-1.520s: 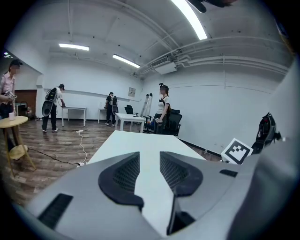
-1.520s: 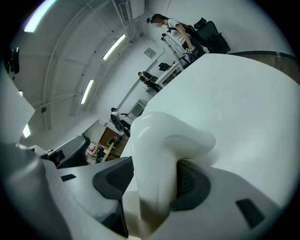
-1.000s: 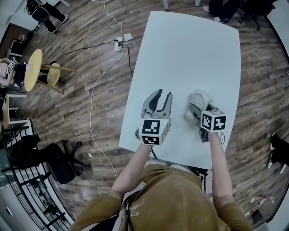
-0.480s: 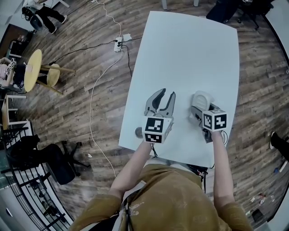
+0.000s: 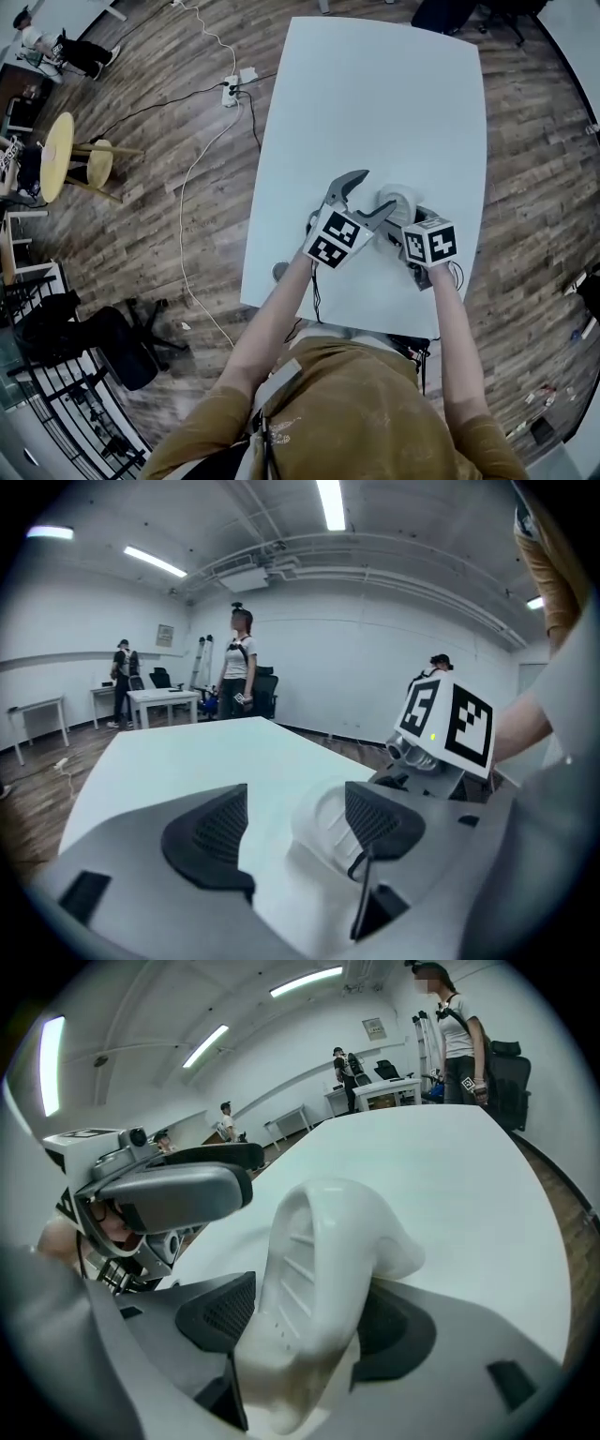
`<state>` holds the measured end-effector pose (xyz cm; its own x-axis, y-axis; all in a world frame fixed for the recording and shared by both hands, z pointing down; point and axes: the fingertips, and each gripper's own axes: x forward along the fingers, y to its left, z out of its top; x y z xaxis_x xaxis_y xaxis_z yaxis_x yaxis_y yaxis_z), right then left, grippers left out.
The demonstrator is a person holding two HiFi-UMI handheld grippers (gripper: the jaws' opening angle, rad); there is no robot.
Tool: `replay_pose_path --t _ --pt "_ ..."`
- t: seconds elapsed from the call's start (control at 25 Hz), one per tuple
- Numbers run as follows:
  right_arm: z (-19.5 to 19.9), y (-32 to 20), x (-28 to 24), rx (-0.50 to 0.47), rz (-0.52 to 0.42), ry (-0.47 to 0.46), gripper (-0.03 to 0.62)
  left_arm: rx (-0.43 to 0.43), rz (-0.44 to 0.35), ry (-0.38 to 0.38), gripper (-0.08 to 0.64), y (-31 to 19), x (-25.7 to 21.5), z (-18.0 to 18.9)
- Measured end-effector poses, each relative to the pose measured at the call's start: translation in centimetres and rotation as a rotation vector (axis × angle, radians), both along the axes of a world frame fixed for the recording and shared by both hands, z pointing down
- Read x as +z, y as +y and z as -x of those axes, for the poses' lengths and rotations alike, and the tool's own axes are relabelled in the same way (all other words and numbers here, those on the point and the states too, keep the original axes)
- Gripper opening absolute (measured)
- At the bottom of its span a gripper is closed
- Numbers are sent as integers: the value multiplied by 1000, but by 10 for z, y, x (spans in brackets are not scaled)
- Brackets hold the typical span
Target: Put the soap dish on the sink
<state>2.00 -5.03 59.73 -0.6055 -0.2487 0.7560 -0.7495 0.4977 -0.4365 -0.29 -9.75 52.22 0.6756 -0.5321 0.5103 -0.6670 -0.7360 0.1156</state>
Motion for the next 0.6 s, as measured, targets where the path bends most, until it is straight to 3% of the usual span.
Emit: replay_pose_path --t 0.2,0.6 --pt "3 4 0 -25 -3 -6 301 160 59 -46 333 -1 20 -9" --pt "7 10 5 -95 18 -22 301 458 166 -31 337 23 38 -40"
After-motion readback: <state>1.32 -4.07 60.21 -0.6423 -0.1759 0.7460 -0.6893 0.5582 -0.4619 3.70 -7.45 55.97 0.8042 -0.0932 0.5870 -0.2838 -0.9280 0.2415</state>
